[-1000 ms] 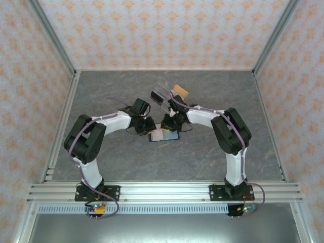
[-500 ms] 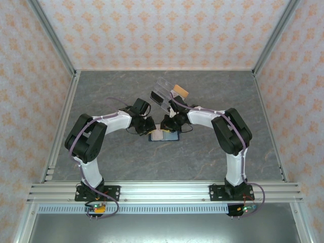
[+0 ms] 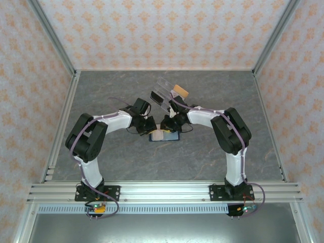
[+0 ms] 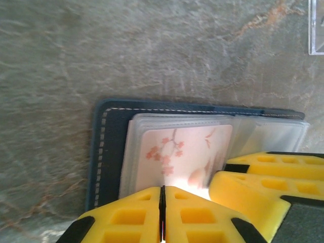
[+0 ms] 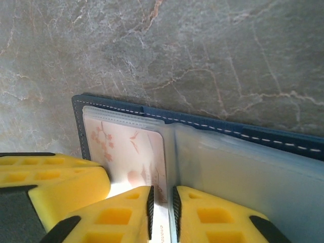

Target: Take the credit cards out of the card holder

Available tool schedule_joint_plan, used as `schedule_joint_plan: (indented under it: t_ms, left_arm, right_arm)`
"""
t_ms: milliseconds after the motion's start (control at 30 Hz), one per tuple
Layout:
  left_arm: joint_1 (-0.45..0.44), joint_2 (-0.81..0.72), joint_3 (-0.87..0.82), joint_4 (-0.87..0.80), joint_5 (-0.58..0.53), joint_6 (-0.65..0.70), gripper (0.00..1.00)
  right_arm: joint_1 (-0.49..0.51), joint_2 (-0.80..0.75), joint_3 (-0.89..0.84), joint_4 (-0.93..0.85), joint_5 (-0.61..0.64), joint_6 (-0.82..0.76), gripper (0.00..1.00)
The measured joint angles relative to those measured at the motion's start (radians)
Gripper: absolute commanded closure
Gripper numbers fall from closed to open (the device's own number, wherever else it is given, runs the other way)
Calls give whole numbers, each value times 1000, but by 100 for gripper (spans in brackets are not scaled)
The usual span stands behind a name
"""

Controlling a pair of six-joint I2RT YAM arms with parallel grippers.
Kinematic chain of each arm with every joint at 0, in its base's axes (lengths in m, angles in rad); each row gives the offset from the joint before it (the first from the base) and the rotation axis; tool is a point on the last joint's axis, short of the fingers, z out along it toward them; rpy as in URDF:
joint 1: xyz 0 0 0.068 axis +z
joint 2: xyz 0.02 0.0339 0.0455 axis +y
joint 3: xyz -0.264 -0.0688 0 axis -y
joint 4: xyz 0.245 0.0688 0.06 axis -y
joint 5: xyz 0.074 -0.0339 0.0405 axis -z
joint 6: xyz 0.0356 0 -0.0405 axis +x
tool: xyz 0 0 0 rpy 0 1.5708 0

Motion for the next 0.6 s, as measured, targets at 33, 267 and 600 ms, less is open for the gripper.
schedule_joint_plan:
  t_ms: [33,267,600]
  left_arm:
    - [-1,4,3,0,7,6,90]
    - [-13,29,30,0,32,21,91]
    - [-13,-16,35,-69,-18,39,81]
  right_arm:
    - [0,0,0,0,-1,-2,78]
    - [-3,4,2,-2,-8,-2,86]
    - [-3,6,2,-4,3,-10,95]
